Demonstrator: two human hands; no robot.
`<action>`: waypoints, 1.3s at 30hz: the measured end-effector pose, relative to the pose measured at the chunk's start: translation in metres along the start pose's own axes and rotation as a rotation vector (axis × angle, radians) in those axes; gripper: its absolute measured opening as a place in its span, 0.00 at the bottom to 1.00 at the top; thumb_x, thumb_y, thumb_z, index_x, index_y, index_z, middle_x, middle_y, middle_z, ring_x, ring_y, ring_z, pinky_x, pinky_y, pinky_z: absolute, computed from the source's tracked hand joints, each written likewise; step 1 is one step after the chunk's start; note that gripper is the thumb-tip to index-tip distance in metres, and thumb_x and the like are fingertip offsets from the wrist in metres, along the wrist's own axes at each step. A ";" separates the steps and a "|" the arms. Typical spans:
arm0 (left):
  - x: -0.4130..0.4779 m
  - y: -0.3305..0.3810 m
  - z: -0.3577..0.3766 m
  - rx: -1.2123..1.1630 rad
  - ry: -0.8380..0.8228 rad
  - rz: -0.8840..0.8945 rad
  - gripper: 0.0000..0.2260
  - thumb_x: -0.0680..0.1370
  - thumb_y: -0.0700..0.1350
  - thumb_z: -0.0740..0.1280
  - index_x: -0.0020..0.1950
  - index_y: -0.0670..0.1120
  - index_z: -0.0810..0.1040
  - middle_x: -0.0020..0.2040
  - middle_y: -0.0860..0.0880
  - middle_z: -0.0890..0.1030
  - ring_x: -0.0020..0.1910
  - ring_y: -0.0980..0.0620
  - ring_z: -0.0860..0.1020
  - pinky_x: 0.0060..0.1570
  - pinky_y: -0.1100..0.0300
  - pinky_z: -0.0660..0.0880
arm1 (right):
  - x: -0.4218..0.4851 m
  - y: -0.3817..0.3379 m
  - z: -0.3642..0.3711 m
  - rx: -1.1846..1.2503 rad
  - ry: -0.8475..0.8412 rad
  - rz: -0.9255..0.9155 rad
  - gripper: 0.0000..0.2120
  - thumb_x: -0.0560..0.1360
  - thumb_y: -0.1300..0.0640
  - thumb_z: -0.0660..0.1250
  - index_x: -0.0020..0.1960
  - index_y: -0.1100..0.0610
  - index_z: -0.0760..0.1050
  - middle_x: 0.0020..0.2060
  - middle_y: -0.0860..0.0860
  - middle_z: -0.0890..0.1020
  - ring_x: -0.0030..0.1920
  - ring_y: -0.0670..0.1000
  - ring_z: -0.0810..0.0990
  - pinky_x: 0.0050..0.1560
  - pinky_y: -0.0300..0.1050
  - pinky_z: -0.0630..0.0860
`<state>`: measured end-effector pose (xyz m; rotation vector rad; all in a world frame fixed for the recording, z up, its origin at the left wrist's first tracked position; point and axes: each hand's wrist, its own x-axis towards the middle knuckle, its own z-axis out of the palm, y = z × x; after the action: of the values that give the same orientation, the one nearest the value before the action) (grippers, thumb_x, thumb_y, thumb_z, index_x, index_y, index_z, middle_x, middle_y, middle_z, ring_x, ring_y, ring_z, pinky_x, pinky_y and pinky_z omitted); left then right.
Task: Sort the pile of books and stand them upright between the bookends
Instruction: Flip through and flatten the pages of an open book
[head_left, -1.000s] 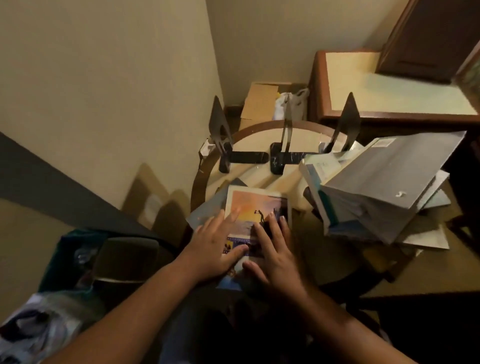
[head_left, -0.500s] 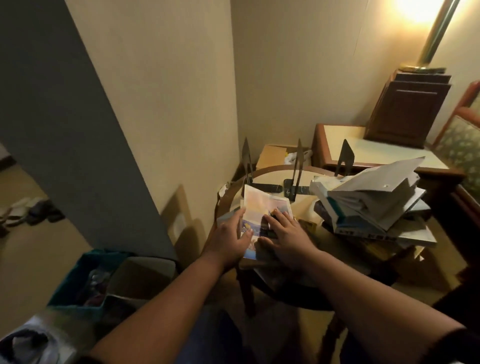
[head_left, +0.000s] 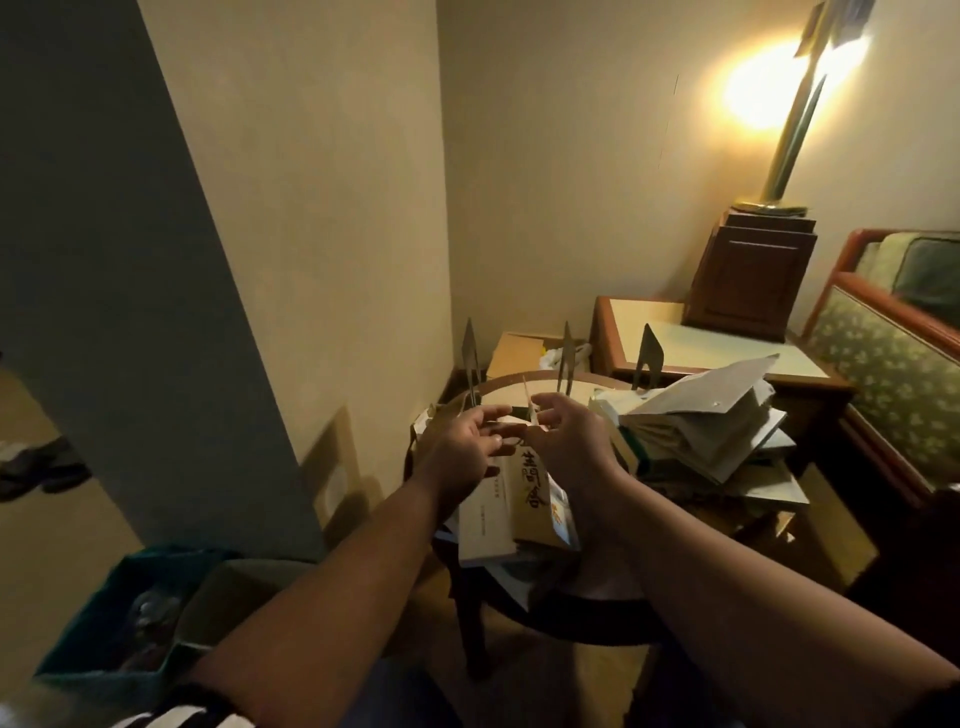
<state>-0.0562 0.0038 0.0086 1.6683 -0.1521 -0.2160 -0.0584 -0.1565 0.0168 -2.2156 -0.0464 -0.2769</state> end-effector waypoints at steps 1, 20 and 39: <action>0.002 -0.003 0.003 0.036 -0.004 0.014 0.18 0.82 0.37 0.58 0.70 0.51 0.71 0.64 0.49 0.78 0.56 0.54 0.80 0.47 0.60 0.78 | 0.002 0.004 -0.010 -0.049 0.006 -0.011 0.20 0.76 0.57 0.71 0.67 0.52 0.73 0.56 0.52 0.82 0.52 0.50 0.82 0.39 0.38 0.79; 0.033 -0.081 0.017 1.189 -0.161 0.028 0.39 0.75 0.68 0.55 0.81 0.52 0.48 0.81 0.48 0.38 0.80 0.46 0.46 0.74 0.41 0.55 | -0.035 0.080 -0.032 -0.735 -0.269 -0.158 0.27 0.80 0.52 0.63 0.77 0.53 0.63 0.80 0.56 0.50 0.79 0.61 0.42 0.77 0.57 0.44; 0.020 -0.053 -0.010 0.569 0.109 0.117 0.19 0.81 0.44 0.62 0.72 0.54 0.68 0.70 0.47 0.73 0.63 0.54 0.77 0.56 0.52 0.79 | -0.030 0.079 0.023 -0.530 -0.283 -0.009 0.27 0.81 0.44 0.59 0.78 0.49 0.60 0.80 0.54 0.49 0.79 0.62 0.44 0.76 0.61 0.51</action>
<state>-0.0362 0.0150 -0.0445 2.2225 -0.2440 0.0137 -0.0731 -0.1851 -0.0644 -2.7684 -0.1523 0.0304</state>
